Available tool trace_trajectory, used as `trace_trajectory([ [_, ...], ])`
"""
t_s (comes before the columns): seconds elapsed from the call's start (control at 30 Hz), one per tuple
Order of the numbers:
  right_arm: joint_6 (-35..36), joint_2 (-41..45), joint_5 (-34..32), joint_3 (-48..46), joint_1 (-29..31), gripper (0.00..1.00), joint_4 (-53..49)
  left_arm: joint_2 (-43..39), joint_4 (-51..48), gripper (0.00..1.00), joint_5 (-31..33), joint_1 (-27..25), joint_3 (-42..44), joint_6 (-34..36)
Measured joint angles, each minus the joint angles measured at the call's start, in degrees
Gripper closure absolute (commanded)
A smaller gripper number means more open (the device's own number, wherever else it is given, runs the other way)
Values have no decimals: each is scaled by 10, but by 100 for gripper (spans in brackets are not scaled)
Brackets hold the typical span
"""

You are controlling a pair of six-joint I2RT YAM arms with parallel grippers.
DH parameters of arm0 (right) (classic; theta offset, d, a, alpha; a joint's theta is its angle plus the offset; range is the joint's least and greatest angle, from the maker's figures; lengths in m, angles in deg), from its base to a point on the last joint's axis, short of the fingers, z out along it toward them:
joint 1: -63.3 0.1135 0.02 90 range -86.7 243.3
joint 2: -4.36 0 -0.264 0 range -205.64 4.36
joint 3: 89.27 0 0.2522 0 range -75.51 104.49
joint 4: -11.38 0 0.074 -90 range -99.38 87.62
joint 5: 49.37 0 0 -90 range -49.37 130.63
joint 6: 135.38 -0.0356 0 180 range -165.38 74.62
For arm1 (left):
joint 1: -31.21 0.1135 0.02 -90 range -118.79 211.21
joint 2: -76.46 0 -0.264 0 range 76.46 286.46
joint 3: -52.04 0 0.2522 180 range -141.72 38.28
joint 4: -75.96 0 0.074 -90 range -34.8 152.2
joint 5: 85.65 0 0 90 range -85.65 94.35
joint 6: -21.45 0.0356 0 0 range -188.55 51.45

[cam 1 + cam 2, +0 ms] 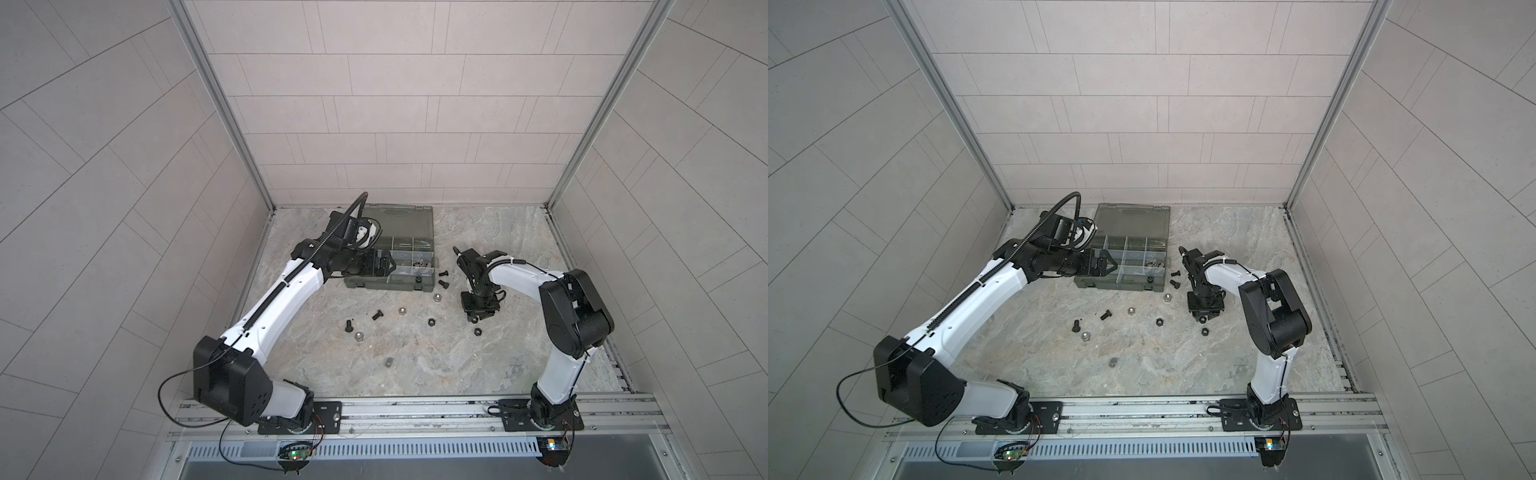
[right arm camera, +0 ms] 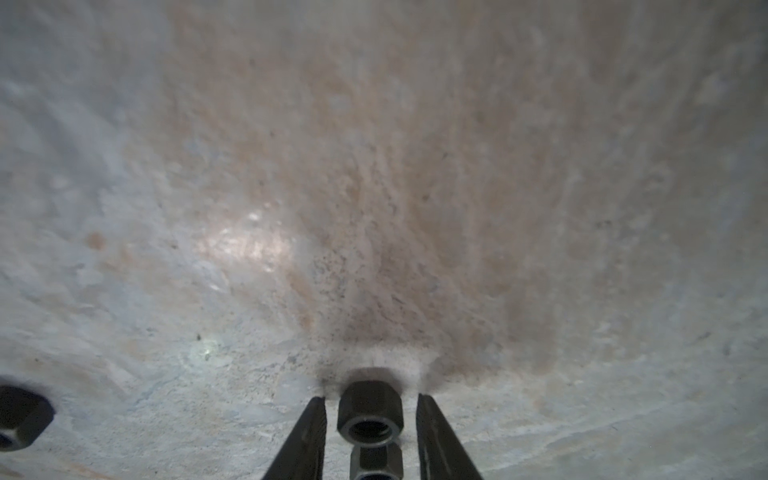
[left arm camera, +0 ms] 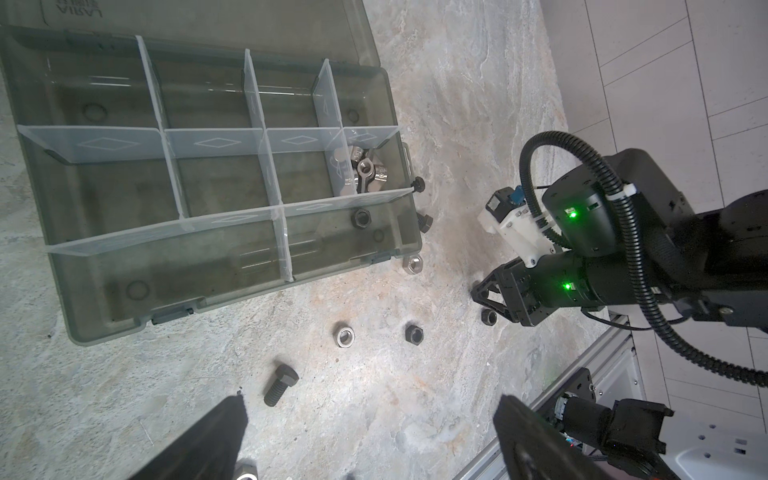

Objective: Sort the screws and nuts into containers
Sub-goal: 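Lower the right gripper onto another black hex nut and close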

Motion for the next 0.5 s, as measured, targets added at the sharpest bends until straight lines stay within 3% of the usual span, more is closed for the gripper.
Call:
trace_trajectory([
  [0.17,-1,0,6,0,0,74,10,0,-2,0,2,0,0,0],
  [0.5,-5,2,15,-14,-1,69,21,0,-9,0,7,0,0,1],
])
